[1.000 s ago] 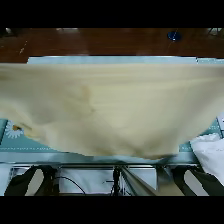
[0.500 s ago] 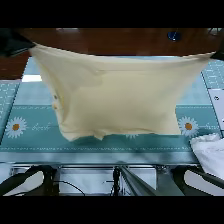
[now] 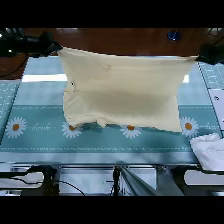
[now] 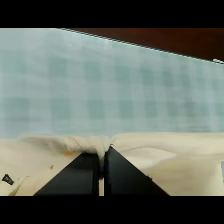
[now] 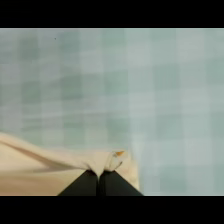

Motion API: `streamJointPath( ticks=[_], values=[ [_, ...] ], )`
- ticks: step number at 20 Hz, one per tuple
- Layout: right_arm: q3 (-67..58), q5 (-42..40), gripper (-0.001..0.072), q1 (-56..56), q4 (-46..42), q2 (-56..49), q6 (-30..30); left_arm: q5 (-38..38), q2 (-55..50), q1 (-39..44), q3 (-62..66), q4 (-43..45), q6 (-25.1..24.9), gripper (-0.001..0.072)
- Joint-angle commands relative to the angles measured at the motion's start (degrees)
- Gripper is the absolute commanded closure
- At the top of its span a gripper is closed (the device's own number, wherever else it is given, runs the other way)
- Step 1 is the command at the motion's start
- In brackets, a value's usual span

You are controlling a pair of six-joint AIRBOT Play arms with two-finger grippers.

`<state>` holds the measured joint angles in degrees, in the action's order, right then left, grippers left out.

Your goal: Fold the shirts.

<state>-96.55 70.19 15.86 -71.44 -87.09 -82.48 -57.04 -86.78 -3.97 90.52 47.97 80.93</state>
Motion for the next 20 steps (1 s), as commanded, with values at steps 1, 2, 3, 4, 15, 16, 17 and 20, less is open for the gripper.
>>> streamJointPath(
  ticks=[1, 2, 3, 4, 15, 16, 17, 20],
  values=[
    [0.02, -2.12, 0.0697, -0.02, 2.99, -5.27, 0.31, 2.03, -5.2, 0.7, -0.02, 0.04, -0.39, 0.068],
    [0.02, -2.05, 0.0697, -0.02, 4.44, -6.54, 0.31, 2.03, -6.67, 1.22, -0.02, 0.02, -0.59, 0.0681],
    [0.02, -2.03, 0.0697, -0.04, 5.64, -7.63, 0.33, 2.05, -8.02, 1.97, 0.0, 0.04, -0.83, 0.068],
    [0.02, -1.99, 0.0697, -0.26, 6.56, -8.74, 0.33, 2.08, -9.33, 2.75, 0.0, 0.02, -0.83, 0.0681],
    [-0.11, -16.22, 0.0697, -4.24, 1.14, -13.51, -2.69, 12.15, -15.37, 4.28, 1.33, 0.0, -2.27, 0.068],
    [-0.11, -17.0, 0.0697, -4.24, 1.25, -13.51, -2.67, 12.68, -15.37, 4.2, 1.75, 0.02, -2.32, 0.068],
    [-0.11, -17.42, 0.0697, -4.24, 1.25, -13.51, -2.64, 13.51, -15.26, 4.11, 1.77, 0.02, -2.32, 0.068],
    [-0.11, -18.4, 0.0697, -4.22, 0.83, -13.51, -2.32, 13.73, -15.26, 3.98, 1.77, 0.02, -3.48, 0.068]
  ],
)
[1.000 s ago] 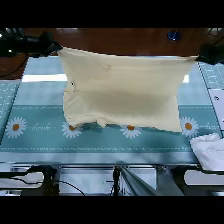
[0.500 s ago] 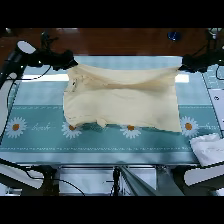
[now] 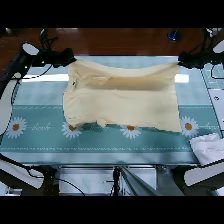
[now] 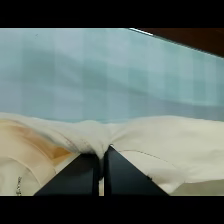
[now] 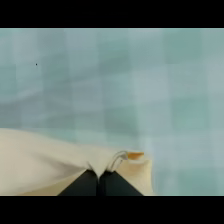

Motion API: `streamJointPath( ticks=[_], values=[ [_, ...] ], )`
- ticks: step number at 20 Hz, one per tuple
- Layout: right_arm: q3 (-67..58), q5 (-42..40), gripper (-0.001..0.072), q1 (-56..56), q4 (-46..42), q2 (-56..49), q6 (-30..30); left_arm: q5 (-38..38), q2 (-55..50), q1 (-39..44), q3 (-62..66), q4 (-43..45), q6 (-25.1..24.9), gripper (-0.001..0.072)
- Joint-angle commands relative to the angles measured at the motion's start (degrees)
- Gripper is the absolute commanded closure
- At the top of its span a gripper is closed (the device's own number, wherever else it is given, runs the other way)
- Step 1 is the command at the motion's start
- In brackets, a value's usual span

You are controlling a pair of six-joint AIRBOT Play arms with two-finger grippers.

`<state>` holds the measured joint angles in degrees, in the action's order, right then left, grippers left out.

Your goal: Fold the shirts.

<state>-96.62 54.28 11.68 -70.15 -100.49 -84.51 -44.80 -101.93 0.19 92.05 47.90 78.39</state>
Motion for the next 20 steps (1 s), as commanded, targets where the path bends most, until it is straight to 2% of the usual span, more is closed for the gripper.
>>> streamJointPath(
  ticks=[1, 5, 7, 10, 11, 14, 15, 17, 20],
  values=[
    [-0.04, -3.19, 0.0697, -0.07, -0.44, -0.11, -0.15, 1.44, -0.04, -0.17, 0.24, 0.09, -2.29, 0.068],
    [-0.04, -5.38, 0.0697, 0.07, -0.26, -0.11, 2.23, 1.29, -0.04, -0.17, 0.24, 0.09, -6.75, 0.068],
    [-0.04, -4.44, 0.0697, 0.04, -0.37, -0.11, 2.29, 0.66, -0.04, -0.26, 0.22, 0.09, -7.23, 0.068],
    [-0.04, 5.14, 0.0697, 0.04, -2.4, 0.57, 2.29, -8.24, 0.39, -0.81, 0.24, 0.17, -6.97, 0.0681],
    [-0.04, 8.55, 0.0697, 0.04, -4.15, 1.03, 2.32, -11.87, 0.66, -1.09, 0.24, 0.85, -6.16, 0.0682],
    [-0.04, 17.35, 0.0697, 0.22, -12.15, 2.38, 1.05, -22.84, 1.62, -1.92, 0.24, 12.46, 5.33, 0.0682],
    [-0.04, 19.34, 0.0697, 0.46, -12.61, 2.36, -0.13, -26.21, 1.51, -1.95, 0.2, 15.65, 7.04, 0.0682],
    [0.04, 21.84, 0.0697, 0.66, -12.83, 1.66, -0.11, -29.05, 0.94, -1.95, 0.11, 18.8, 7.21, 0.0681],
    [0.42, 22.93, 0.0697, -0.13, -12.2, -0.61, -0.13, -27.63, -1.09, -1.81, 0.04, 18.64, 8.5, 0.0681]
  ],
)
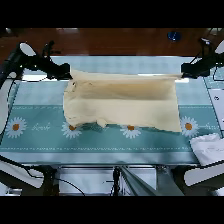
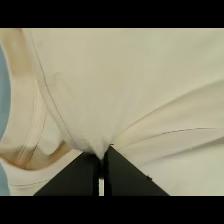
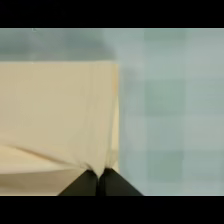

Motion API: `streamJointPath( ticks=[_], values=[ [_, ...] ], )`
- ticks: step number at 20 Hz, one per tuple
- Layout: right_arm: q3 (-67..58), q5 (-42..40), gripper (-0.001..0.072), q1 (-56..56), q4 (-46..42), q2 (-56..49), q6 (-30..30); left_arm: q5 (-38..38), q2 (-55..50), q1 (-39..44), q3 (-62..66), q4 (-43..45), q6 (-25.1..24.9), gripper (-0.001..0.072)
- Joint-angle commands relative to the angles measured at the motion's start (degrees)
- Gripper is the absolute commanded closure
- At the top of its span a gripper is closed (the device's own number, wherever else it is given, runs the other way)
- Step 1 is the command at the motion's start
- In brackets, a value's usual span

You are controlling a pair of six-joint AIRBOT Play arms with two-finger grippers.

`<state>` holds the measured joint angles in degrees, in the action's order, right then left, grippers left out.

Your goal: Fold the shirts.

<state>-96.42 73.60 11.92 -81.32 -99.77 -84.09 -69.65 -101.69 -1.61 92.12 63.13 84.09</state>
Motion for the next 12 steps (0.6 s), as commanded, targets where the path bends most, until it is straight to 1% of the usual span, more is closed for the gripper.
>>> streamJointPath(
  ticks=[1, 3, 5, 8, 9, 10, 11, 12],
  values=[
    [0.24, 3.56, 0.0697, -0.68, -0.74, -2.23, -0.5, -2.75, -2.34, 0.13, -0.02, 3.3, 2.8, 0.068],
    [0.24, 2.73, 0.0697, -1.05, -0.37, -3.56, -0.37, -2.56, -4.2, 0.37, 0.0, 3.1, 2.71, 0.0679],
    [0.24, 0.02, 0.0696, -1.03, -0.02, -3.82, -0.37, -1.18, -5.11, 0.72, 0.02, 2.62, 2.6, 0.0679],
    [0.24, -1.14, 0.0696, -1.03, 1.11, -3.82, -0.87, 3.34, -5.18, 1.07, 0.11, -0.66, 2.58, 0.0677],
    [0.24, -1.05, 0.0693, -1.03, 1.99, -3.82, -0.96, 4.48, -5.18, 1.09, 0.11, -1.99, 2.58, 0.0663],
    [0.24, -0.66, 0.0656, -1.05, 2.51, -3.82, -0.98, 4.74, -5.18, 1.05, 0.17, -2.78, 2.56, 0.0567],
    [0.24, -0.13, 0.0569, -1.03, 2.82, -3.8, -0.92, 4.46, -5.09, 1.01, 0.17, -2.69, 2.56, 0.0414],
    [0.22, 0.76, 0.0524, -1.03, 2.78, -3.69, -0.52, 3.32, -4.92, 0.57, 0.2, -2.69, 2.56, 0.029]
  ],
)
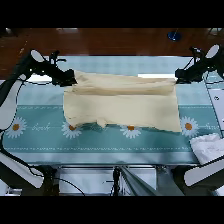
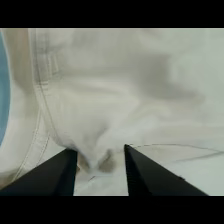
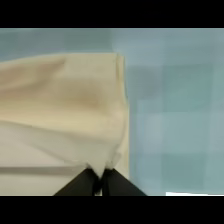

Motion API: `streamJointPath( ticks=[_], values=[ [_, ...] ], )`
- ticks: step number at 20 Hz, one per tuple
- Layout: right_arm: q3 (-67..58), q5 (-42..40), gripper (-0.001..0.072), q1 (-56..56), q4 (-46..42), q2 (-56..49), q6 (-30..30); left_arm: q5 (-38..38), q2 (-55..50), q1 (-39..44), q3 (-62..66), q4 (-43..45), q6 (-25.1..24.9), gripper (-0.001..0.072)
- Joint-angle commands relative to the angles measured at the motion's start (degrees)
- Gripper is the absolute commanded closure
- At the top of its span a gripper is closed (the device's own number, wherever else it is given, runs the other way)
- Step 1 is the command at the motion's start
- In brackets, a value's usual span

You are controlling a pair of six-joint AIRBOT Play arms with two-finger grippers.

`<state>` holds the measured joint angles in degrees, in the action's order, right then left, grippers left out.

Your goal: Fold the shirts.

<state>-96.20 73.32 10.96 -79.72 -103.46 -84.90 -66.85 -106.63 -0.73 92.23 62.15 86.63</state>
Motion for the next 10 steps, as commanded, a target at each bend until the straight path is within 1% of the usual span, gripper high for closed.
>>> streamJointPath(
  ticks=[1, 3, 4, 5, 7, 8, 10],
  values=[
    [-0.04, 2.19, 0.0473, 0.13, 0.44, 0.44, 0.79, -0.87, 0.46, -1.11, 0.09, -1.57, 0.0, 0.0287],
    [-0.04, 4.66, 0.0328, 0.68, -4.59, 2.6, 1.92, -4.7, 2.58, -3.93, 0.09, 0.02, -0.66, 0.0286],
    [-0.04, 6.03, 0.0294, 0.87, -9.07, 4.07, 2.1, -7.34, 4.28, -5.86, 0.09, 2.71, -0.66, 0.0286],
    [-0.04, 7.13, 0.0293, 1.92, -12.55, 5.77, 1.51, -10.38, 6.25, -7.85, 0.07, 7.13, -0.66, 0.0286],
    [-0.02, 10.78, 0.0293, 5.62, -13.97, 8.04, 1.33, -16.61, 9.68, -11.63, -0.02, 15.13, -0.96, 0.0285],
    [0.0, 13.44, 0.0293, 7.98, -13.09, 8.5, 1.33, -18.99, 11.13, -13.51, -0.5, 16.46, -1.36, 0.0285],
    [2.19, 18.08, 0.0293, 13.33, -6.8, 9.62, 1.7, -20.74, 14.14, -17.2, -3.82, 14.69, -1.33, 0.0285]
  ],
)
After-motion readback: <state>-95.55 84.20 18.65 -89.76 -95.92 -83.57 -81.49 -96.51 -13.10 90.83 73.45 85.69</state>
